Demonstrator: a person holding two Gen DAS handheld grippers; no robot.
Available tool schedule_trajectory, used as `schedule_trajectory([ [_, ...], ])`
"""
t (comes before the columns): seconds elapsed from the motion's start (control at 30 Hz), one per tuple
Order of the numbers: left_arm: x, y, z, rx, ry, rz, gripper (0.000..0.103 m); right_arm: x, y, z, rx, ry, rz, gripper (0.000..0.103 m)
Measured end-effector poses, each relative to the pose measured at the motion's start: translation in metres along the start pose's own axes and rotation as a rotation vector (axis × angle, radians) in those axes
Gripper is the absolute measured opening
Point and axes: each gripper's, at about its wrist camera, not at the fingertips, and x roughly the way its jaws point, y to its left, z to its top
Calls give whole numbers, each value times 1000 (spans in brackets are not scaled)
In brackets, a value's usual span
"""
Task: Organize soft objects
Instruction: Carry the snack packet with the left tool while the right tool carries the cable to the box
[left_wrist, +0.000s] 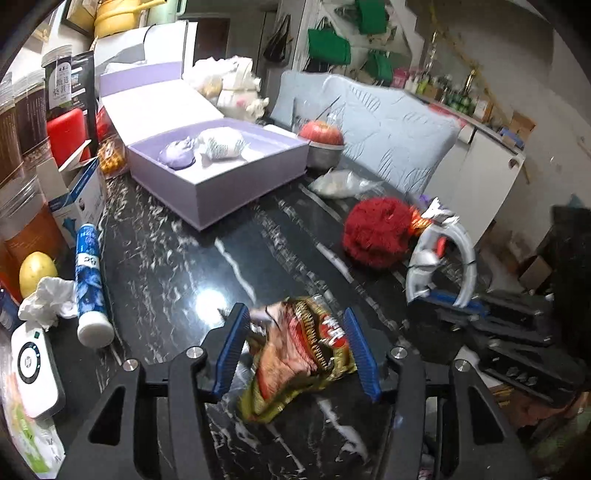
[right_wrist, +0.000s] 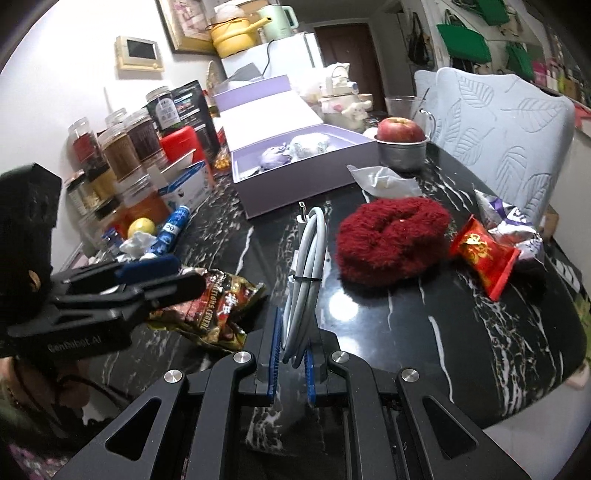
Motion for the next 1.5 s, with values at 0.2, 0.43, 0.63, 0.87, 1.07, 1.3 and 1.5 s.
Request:
schedule_trajectory([
  [0.2, 30, 4, -6, -42, 120, -2, 91, 1, -12, -5, 41, 16, -28, 11],
  [0.43, 48, 4, -7, -51, 166, 31, 98, 3, -22, -7, 69, 29, -50, 11],
  [0.63, 55, -8, -9, 30, 155, 81, 98, 7, -26, -11, 73, 47, -63, 11],
  [0.87, 57, -13, -10, 73, 147, 89, 98, 11, -30, -14, 85, 65, -70, 11],
  [1.07, 55, -14, -12, 80, 128, 89, 93, 13, -29, -14, 80, 72, -70, 11],
  [1.3, 49, -24, -14, 132, 95, 49, 62, 15, -30, -15, 86, 78, -70, 12],
  [1.5, 48, -18, -9, 106, 103, 33, 61, 17, -29, -17, 77, 78, -67, 11],
])
